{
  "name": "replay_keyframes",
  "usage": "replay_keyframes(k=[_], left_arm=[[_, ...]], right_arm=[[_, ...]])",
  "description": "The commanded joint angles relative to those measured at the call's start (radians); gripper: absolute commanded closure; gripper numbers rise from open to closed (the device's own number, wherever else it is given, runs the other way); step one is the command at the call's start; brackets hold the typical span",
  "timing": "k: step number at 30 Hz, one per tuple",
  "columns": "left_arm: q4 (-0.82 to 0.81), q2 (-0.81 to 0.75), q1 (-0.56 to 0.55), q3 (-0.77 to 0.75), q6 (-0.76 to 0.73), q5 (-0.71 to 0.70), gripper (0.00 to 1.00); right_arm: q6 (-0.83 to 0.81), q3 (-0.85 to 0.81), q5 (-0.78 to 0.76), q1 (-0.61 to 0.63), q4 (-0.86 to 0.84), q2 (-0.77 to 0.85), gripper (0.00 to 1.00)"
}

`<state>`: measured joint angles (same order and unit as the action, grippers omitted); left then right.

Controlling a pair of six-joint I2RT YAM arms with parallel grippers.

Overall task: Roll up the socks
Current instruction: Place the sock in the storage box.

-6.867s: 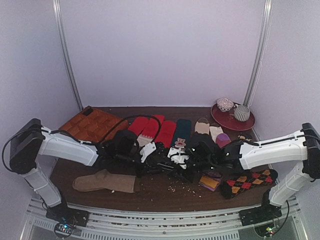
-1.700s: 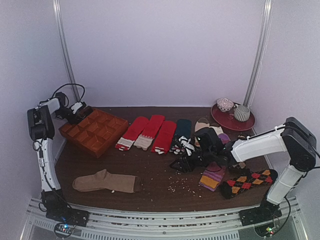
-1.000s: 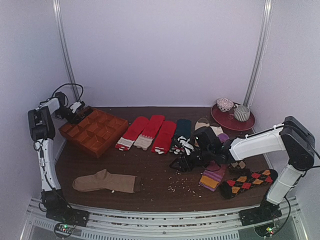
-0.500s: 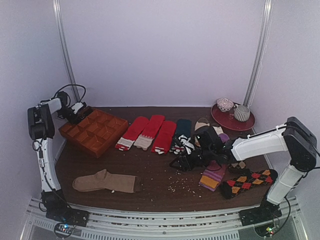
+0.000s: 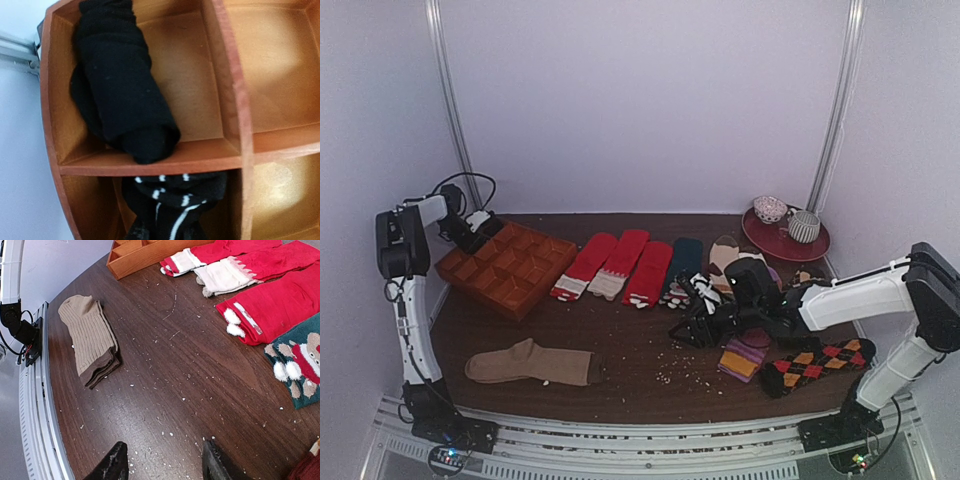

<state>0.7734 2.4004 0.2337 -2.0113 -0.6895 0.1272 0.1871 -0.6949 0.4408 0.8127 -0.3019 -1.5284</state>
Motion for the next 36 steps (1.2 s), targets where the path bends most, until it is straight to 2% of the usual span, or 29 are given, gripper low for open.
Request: replay_keyframes(k=[1,11,17,21,23,25,36], left_arm=[[0.194,0.096,0.017,0.0,0.021,-0.058,0.81],[0.036,0.037,0.039,-0.015,0.028,-0.078,0.74],[0.023,0.012,0.038,-0.046,0.009,-0.107,0.5],[0.023,-0.001,0.038,-0.047,0.007,-0.111,0.46],[0.021,-0.007,0.039,-0.047,0.008,-0.114,0.34],[0.015,-0.014,0.04,-0.048,0.011,-0.121,0.04],[-0.035,-0.106,0.037,-0.067,0.044,-0.046,0.02]], right_arm=[[0.004,0.0,0.006,-0.005,-0.022,0.008,0.49],[0.011,-0.042,-0.016,-0.005,0.022,0.013,0.49],[0.012,-0.048,-0.022,-0.005,0.029,0.013,0.49],[0.014,-0.046,-0.023,-0.005,0.031,0.015,0.49],[0.016,-0.046,-0.023,-0.005,0.032,0.017,0.49],[0.015,-0.046,-0.024,-0.005,0.033,0.021,0.49],[0.015,-0.045,-0.024,-0.005,0.022,0.002,0.49]])
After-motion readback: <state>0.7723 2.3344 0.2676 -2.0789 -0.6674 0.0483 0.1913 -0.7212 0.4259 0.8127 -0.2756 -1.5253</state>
